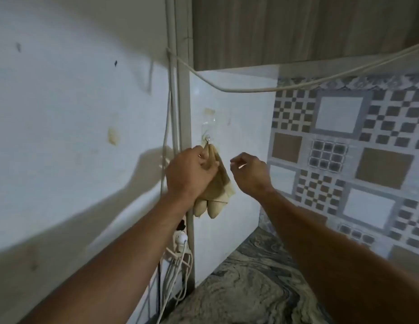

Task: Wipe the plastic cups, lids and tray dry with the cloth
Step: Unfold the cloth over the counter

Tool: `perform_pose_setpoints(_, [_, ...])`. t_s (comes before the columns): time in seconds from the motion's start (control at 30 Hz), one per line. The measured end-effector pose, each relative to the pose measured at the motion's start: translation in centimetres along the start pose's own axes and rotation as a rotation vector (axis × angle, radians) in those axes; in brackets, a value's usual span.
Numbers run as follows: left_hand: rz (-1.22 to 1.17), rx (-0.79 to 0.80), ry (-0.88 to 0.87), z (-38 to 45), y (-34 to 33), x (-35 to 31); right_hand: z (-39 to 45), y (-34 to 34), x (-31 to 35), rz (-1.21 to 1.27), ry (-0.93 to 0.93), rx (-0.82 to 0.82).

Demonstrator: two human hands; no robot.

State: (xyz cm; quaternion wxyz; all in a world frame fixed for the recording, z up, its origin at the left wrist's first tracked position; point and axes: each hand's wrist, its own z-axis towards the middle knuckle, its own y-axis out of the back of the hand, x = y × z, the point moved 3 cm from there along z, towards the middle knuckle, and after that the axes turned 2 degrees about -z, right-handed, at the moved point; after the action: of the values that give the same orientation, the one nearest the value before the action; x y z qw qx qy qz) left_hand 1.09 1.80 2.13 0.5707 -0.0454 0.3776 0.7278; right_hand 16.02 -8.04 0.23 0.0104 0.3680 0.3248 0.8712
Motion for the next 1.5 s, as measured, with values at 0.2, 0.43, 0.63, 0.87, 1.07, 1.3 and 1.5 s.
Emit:
perform_pose_setpoints(0.2, [0.06, 0.118, 0.098, 0.4, -1.6, 1.3, 2.3, -3.3, 0.2, -0.051, -0.139, 0.094])
perform_pose_setpoints(0.43, [-0.019, 0.05, 0.079, 0.8, -2.1, 2.2, 2.8, -2.9, 0.1, 0.018, -0.149, 0.004])
perform_pose_setpoints(0.63, [-0.187, -0.093, 0.06, 0.4, -2.3, 1.5, 2.4, -0.4, 1.5, 0.099, -0.06, -0.187])
perform_pose_setpoints(0.87, [-0.377, -0.191, 0.007, 1.0, -0.7, 0.2, 1.9, 3.6, 3.5, 0.097, 0.104, -0.243])
perform_pose_setpoints(1.07, [-0.534, 0.079, -0.025, 0.2, 1.3, 0.0, -2.1, 6.0, 0.8, 0.262, 0.055, -0.028])
perform_pose_setpoints(1.3, [-0.566, 0.559, -0.171, -1.7, 1.4, -2.9, -9.0, 7.5, -3.0, 0.709, -0.186, 0.24])
perform_pose_setpoints(1.5, [-0.341, 0.716, -0.407, -3.7, 1.0, -6.4, -12.9, 10.7, -4.3, 0.529, -0.199, 0.265])
